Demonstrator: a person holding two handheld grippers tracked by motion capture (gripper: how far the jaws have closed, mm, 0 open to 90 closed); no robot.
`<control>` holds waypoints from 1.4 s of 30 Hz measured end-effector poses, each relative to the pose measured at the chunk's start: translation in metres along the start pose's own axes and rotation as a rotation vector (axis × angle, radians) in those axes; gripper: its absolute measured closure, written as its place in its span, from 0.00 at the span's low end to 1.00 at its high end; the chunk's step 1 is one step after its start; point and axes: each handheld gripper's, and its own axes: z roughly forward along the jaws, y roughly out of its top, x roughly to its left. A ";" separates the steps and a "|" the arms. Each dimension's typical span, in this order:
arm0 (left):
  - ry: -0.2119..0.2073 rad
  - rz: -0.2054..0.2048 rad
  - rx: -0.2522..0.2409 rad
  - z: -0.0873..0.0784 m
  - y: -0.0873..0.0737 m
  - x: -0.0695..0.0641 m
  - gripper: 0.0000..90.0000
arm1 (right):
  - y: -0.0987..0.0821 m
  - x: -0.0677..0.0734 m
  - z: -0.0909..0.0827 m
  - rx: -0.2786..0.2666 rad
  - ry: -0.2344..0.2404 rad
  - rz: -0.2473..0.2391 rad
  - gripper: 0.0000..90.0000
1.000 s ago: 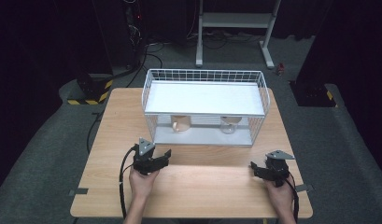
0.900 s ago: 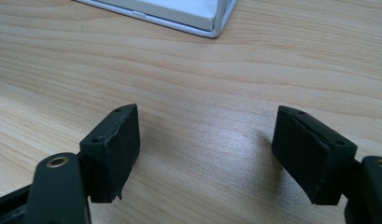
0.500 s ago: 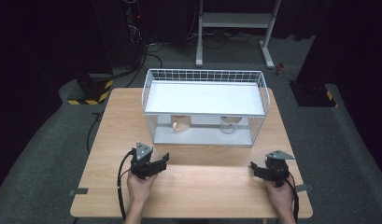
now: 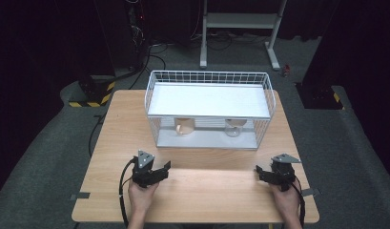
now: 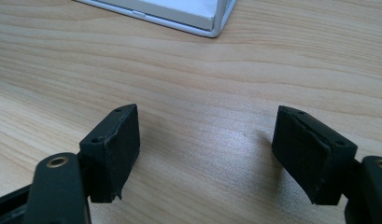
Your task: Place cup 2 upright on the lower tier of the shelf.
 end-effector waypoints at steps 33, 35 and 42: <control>0.119 -0.019 0.095 0.018 -0.022 0.022 0.33 | 0.000 0.000 0.000 0.000 0.000 0.000 0.26; 0.135 -0.011 0.100 0.020 -0.022 0.023 0.33 | 0.000 0.000 0.000 0.000 0.000 0.000 0.26; 0.152 -0.015 0.101 0.024 -0.023 0.025 0.33 | 0.000 0.000 0.000 0.000 0.000 0.000 0.26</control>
